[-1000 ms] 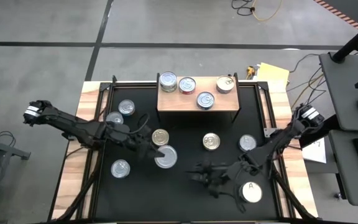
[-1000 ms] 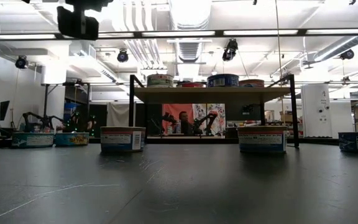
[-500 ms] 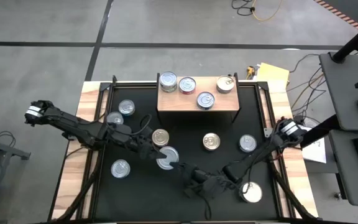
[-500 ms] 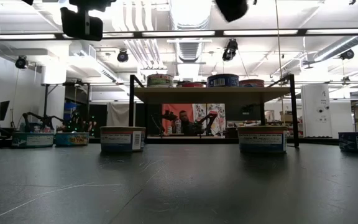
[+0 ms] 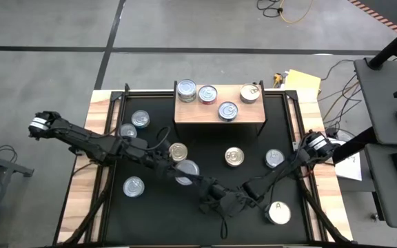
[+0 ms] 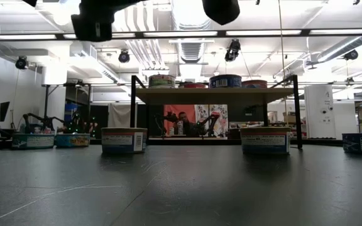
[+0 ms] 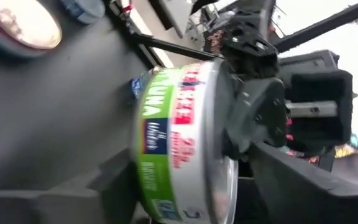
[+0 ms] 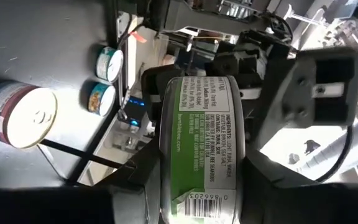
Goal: Stack canned seafood by type on shelf
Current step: Stack the green white tuna can on top of the green white tuna can on the shelf
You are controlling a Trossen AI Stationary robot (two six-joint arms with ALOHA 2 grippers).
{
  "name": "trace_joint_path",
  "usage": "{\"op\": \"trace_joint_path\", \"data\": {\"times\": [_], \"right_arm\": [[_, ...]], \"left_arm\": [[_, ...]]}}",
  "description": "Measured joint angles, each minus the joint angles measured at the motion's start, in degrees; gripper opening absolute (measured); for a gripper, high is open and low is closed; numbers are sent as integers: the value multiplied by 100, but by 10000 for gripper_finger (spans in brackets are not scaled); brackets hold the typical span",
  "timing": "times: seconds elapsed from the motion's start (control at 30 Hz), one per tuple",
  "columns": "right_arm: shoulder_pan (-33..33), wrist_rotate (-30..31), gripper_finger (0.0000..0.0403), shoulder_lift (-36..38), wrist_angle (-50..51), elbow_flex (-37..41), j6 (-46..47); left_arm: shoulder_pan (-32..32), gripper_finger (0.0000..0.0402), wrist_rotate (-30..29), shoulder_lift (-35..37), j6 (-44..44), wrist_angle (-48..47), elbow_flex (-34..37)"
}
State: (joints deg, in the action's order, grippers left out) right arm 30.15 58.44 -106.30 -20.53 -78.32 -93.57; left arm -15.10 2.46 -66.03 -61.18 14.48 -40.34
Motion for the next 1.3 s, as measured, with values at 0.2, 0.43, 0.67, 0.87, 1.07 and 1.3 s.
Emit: {"op": "trace_joint_path", "data": {"times": [0.2,0.43,0.67,0.87,1.07,1.3], "right_arm": [[-1,44,130,157,-18,0,106],[-26,13,130,630,80,15,432],[-141,6,132,1172,70,18,962],[-574,-225,135,1524,137,82,1816],[-1367,-1282,134,1830,777,187,2832],[-2566,-2567,137,1985,782,201,4351]], "left_arm": [[-3,340,155,70,965,-27,-216],[84,332,155,135,2207,-815,-737],[83,320,171,132,4032,-1708,-1318],[80,319,-317,114,5522,-3309,-1888],[83,319,-1304,108,5769,-4308,-1854],[97,311,-2022,350,6001,-4602,-1656]]}}
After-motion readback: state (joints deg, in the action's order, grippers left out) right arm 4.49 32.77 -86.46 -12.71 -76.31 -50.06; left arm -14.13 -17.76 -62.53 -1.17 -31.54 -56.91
